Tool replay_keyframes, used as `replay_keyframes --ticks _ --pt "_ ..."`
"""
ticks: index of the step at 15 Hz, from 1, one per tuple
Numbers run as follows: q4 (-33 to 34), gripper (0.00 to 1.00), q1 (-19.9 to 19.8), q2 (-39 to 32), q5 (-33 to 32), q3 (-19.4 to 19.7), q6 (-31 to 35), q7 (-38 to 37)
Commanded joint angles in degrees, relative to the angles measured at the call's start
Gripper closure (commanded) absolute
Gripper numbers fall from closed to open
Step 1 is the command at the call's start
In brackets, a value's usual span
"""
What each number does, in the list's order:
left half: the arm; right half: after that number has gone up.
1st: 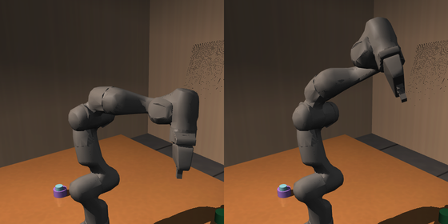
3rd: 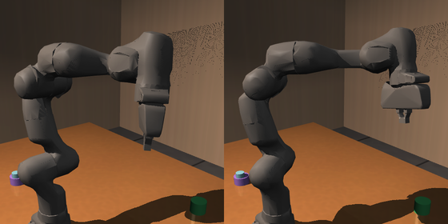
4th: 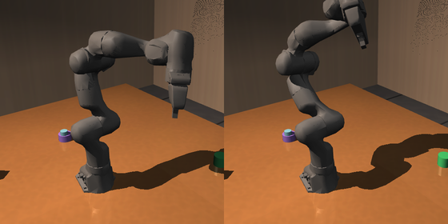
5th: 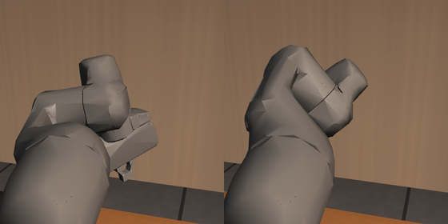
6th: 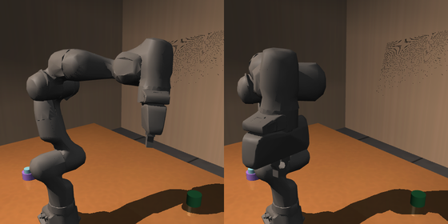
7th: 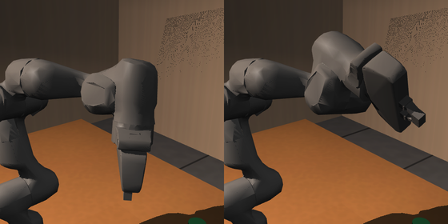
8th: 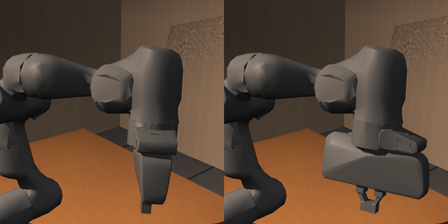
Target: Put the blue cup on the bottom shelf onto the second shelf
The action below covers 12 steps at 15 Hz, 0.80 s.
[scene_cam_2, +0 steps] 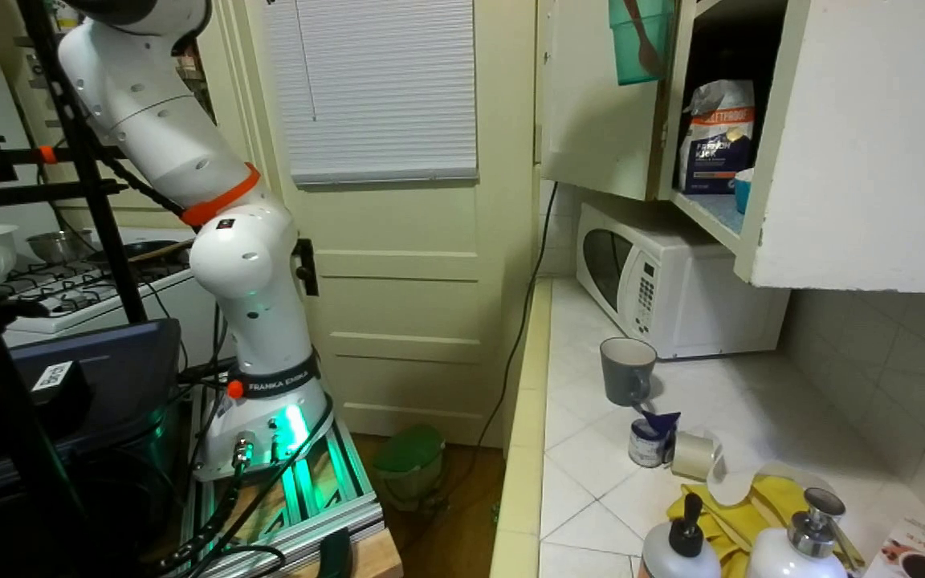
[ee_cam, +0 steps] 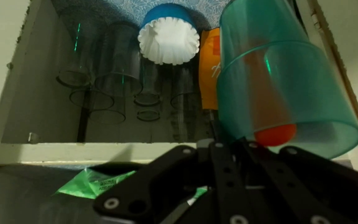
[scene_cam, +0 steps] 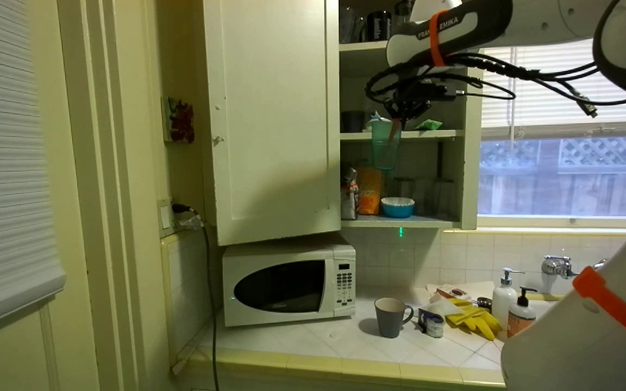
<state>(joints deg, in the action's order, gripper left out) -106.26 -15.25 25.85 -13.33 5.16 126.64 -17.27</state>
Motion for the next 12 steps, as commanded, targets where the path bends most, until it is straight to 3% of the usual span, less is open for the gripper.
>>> replay_keyframes --ticks 1,7,12 --pt "6.87 0.98 -0.11 -1.88 0.20 0.22 -5.67 0.91" --pt "16.69 0.98 0.49 -6.53 0.57 1.66 -10.59 2.52" --pt "22.42 0.98 1.22 -10.64 1.05 2.97 -9.82 5.62"
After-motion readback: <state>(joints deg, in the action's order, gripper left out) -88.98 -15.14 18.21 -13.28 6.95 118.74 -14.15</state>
